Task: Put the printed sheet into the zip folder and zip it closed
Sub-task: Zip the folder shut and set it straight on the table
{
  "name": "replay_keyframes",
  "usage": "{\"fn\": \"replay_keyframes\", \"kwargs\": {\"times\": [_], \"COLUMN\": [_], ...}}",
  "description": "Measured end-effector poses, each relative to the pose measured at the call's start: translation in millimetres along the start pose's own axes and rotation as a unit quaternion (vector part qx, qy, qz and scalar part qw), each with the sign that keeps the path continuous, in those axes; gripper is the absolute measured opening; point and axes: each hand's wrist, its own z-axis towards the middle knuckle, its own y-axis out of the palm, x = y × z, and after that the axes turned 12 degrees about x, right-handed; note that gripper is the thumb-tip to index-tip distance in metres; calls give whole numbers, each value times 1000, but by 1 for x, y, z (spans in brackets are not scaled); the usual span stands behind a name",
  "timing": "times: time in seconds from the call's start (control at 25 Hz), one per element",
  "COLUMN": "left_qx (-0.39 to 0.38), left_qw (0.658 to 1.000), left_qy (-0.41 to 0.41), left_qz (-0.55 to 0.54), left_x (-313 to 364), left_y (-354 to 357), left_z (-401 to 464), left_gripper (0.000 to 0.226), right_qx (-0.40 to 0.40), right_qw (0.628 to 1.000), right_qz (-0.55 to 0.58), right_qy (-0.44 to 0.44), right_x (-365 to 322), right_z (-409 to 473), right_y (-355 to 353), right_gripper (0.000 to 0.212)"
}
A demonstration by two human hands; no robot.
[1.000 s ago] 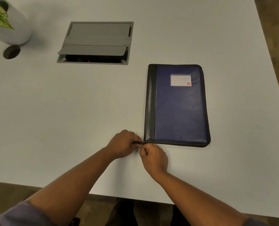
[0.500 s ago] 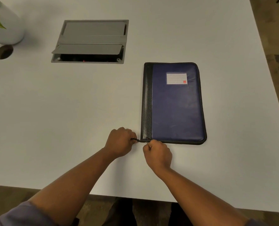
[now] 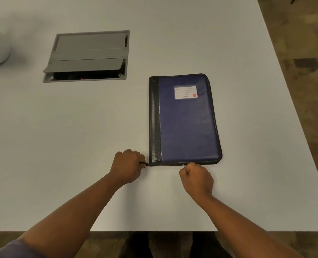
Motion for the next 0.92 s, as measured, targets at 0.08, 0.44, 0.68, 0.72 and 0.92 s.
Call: {"fn": "replay_keyframes", "kwargs": {"times": [0.08,0.44,0.68,0.72,0.92], "left_qx": [-17,-146,-129,-113,-155], "left_qw": [1000,985,979,986,969], "left_qy": [3,-6,0,32,178], "left_qz": [16,95,155,121,68], "left_x": [2,17,83,103,198], "left_y": [-3,-29,-55,-52,-21], "left_z": [3,29,61,65,90], "left_gripper": [14,14,88,97,116], "right_qx": [16,52,22,22,30], "right_qw": [1000,998,995,995,996], "right_qz": [-1,20,89,95,87], "right_qy": [3,43,34,25,-17], "right_x": [16,85,104,106,113], "right_z": [7,44,53,54,56], "right_y": [-11,-52,-54,-54,-52], "right_gripper": [31,35,37,38,38]}}
